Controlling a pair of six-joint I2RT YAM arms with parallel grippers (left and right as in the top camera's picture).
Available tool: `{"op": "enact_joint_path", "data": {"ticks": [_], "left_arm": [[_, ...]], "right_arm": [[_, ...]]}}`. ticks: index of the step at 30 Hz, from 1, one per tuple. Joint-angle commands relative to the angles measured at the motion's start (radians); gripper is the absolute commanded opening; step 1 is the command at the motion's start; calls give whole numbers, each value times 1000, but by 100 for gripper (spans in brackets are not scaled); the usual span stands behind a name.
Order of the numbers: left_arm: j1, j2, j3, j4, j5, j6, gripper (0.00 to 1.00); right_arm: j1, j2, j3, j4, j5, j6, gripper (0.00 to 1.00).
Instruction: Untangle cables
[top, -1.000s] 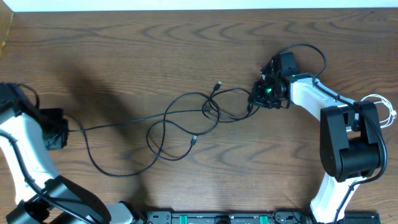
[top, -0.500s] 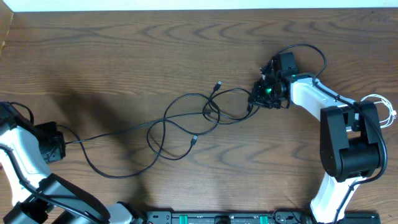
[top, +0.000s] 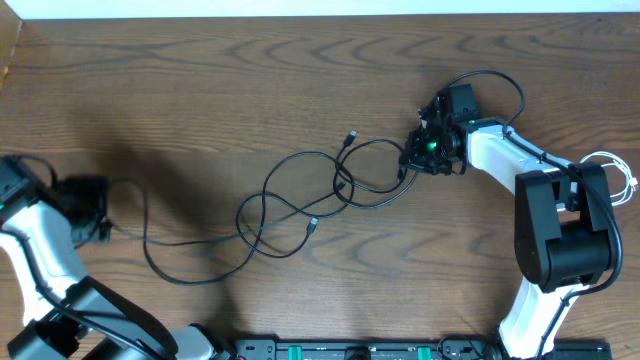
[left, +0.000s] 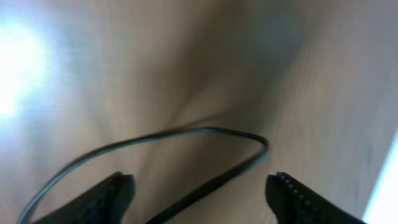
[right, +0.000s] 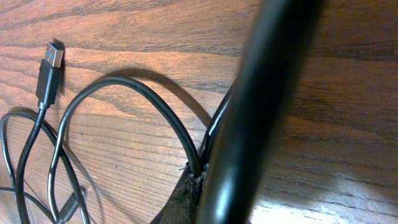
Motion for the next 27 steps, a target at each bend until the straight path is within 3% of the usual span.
{"op": "enact_joint_path", "data": {"ticks": [1,14,19,27], "left_arm": [[-108,-12,25,2,159,197,79],[-557,-12,50,-6,5,262,81],[-647,-12,99,-53,-58,277,81],[-721,-12,268,-251,-264,295,87]], "right_arm": [[-3,38,-15,-6,57,4,1],[-3,38,-15,-6,57,4,1],[-3,38,-15,-6,57,4,1],[-3,38,-15,-6,57,4,2]]}}
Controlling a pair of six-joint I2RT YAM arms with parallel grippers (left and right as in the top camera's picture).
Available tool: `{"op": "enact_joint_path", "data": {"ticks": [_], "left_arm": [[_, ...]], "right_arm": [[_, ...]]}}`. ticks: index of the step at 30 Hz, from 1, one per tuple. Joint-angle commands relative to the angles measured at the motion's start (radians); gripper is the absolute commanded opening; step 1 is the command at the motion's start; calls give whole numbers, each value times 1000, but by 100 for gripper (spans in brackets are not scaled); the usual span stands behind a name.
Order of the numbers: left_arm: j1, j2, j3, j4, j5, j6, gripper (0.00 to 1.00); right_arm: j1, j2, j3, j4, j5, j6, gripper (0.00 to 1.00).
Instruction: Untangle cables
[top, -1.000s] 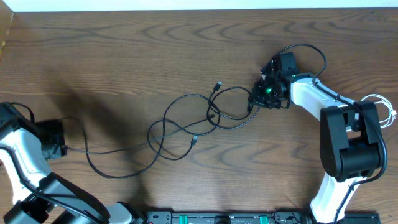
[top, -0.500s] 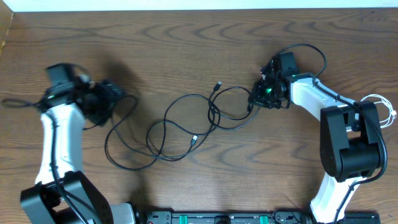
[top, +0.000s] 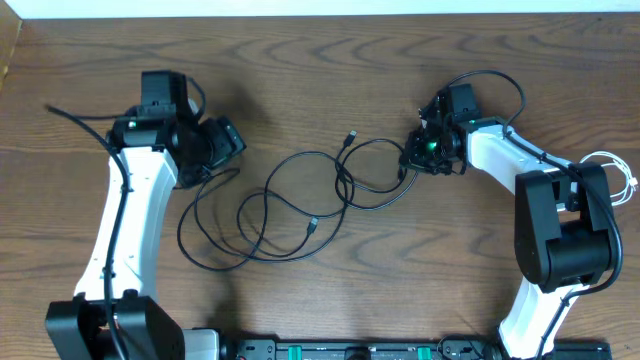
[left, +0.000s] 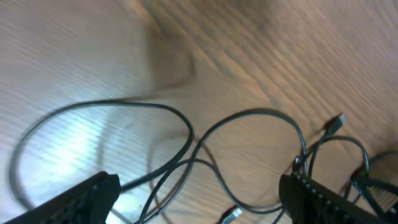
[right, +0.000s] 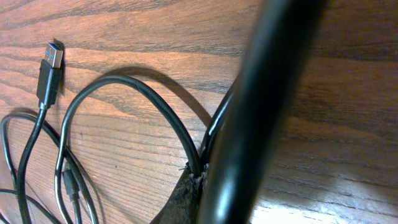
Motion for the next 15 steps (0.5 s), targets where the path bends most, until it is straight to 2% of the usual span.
{"op": "enact_joint_path", "data": {"ticks": [1,6,7,11,15], "left_arm": [[-13,-12,60,-31,-105,14,87],[-19,-11,54,-33,46,-24,86],[-26,-11,52,-33,66,-22,83],[-73,-6,45,-33,75,26,80],[-136,18,43,-50,72,47,72]], "right_arm": [[-3,38,-15,-6,56,4,2],[-3,38,-15,-6,56,4,2],[-3,38,-15,-6,56,4,2],[-3,38,-15,-6,56,4,2],[-3,38,-15,-7,56,4,2]]}}
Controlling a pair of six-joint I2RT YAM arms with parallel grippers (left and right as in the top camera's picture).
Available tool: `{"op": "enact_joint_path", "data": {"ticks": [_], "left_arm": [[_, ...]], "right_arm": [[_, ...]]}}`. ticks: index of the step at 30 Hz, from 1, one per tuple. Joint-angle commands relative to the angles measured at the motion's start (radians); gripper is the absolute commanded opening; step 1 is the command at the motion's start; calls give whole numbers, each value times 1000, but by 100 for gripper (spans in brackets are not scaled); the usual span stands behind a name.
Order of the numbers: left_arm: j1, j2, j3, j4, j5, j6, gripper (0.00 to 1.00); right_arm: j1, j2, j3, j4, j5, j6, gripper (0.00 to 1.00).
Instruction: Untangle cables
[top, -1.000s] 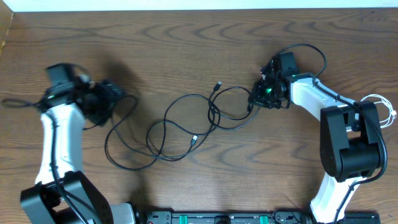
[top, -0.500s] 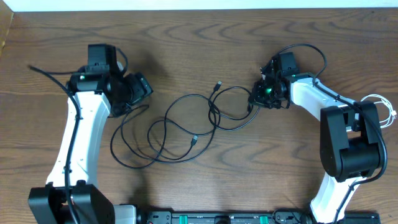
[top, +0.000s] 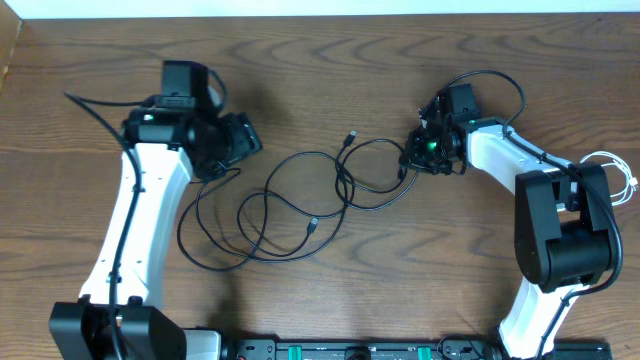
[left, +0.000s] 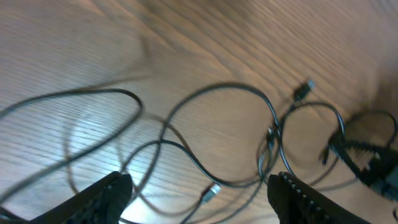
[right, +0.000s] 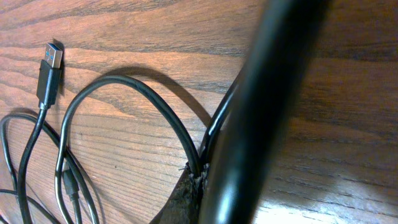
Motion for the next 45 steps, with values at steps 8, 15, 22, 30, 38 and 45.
{"op": "enact_joint_path", "data": {"ticks": [8,15,22,30,38,45], "left_arm": [[-165,130,-3,-79,16,111,78],[-331,246,-3,-146,19,254,81],[-485,323,-3,-105,0,257,80],[-560,394,-3,-35,-26,256,72],[-619,456,-3,81,-27,190,53],[-628,468,-3,100,-72,184,30]], "right_arm": [[-3,38,-15,-6,55,4,2],[-3,38,-15,-6,55,4,2],[-3,38,-15,-7,55,4,3],[-3,38,-15,-6,55,4,3],[-3,38,-15,-6,55,4,3],[-3,38,-15,-6,55,4,4]]}}
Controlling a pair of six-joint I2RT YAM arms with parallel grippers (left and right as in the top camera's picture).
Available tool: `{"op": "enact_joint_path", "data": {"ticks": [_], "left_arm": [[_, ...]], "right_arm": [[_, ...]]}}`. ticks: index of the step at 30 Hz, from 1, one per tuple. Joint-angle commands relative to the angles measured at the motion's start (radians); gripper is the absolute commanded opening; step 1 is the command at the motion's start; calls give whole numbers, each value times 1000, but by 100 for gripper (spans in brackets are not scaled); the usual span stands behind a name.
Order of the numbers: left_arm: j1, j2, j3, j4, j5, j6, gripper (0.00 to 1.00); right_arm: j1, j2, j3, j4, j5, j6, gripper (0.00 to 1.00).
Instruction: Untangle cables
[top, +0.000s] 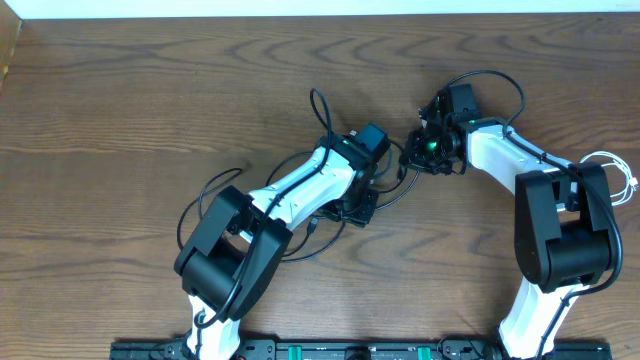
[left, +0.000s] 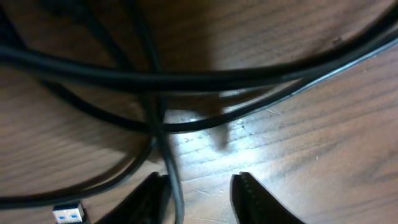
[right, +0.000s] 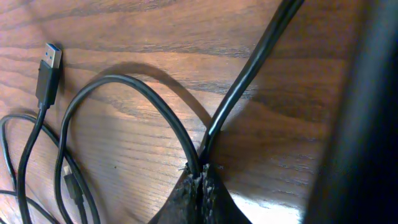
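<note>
Thin black cables (top: 214, 186) lie tangled in loops at the table's middle. My left gripper (top: 357, 207) is down on the tangle's right part and its arm hides much of it. In the left wrist view it (left: 199, 190) is open, and one cable strand (left: 169, 180) runs down between its fingers, close to the left one. A USB plug (left: 66, 213) lies to the left. My right gripper (top: 414, 153) is shut on a black cable (right: 245, 81) at the tangle's right end, fingertips (right: 200, 182) pinched low on the wood. Another USB plug (right: 48, 72) lies ahead.
A white cable (top: 617, 172) lies at the right edge behind the right arm's base. The right arm's own black lead (top: 490, 80) arcs above its wrist. The wooden table (top: 120, 90) runs to a white strip along the far edge.
My left gripper was high at the upper left of the tangle. Now it sits low on the tangle's right part, open, with a strand between its fingers. The right gripper has not moved.
My left gripper was open at the table's far left with a cable loop stretched out toward it. Then it hung above the tangle's upper left, the loop lying nearer the middle. Now it is down among the crossed strands. The right gripper stayed shut on its cable throughout.
</note>
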Motion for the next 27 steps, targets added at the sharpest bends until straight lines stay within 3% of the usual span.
{"op": "enact_joint_path", "data": {"ticks": [1,5,14,27], "left_arm": [[2,11,-3,-3,-51,-3,27],[5,11,-3,-9,-68,-2,8],[85,-37,-2,-76,-138,-6,8],[193,-356,-2,-48,-139,-5,8]], "right_arm": [[-3,38,-15,-6,54,4,4],[-3,38,-15,-6,54,4,4],[-3,38,-15,-6,54,4,5],[-3,38,-15,-6,54,4,6]]}}
